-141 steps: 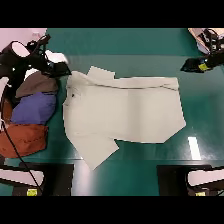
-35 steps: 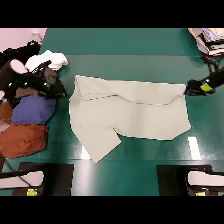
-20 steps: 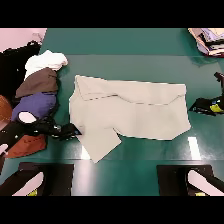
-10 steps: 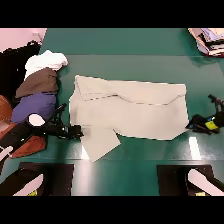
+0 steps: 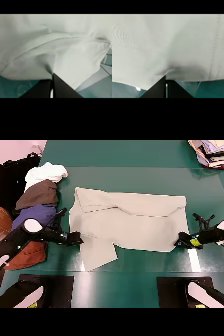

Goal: Fold the shirts.

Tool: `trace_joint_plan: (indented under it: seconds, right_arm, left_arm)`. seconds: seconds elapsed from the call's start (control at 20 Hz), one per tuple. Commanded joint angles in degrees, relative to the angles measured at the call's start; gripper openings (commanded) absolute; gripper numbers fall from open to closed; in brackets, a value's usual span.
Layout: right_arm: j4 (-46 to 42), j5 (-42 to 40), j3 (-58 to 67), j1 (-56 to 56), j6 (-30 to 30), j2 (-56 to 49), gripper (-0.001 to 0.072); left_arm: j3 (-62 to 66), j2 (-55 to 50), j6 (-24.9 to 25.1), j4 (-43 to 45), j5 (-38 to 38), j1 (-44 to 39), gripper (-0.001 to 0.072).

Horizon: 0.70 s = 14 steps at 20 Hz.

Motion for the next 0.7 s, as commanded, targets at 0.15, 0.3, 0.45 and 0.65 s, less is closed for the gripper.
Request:
trace_joint_plan:
  seconds: [0.15,0.3,0.45,0.65]
  right_arm:
    - [-6.4,9.9,2.4,1.2,0.0,10.7,0.0010]
    - [-6.4,16.8,2.4,1.2,0.1,20.0,0.0009]
    - [-6.1,17.3,2.5,1.2,1.6,25.9,0.0009]
    - [-5.6,14.7,5.0,1.3,1.5,21.4,0.0009]
  left_arm:
    - [3.3,14.6,-8.5,11.5,-15.5,0.0,0.0024]
    - [3.4,21.0,-13.0,9.4,-25.1,0.0,0.0024]
    - [5.9,21.8,-13.2,8.1,-24.9,0.0,0.0024]
    - [12.1,15.1,-11.0,13.9,-14.1,0.0,0.0024]
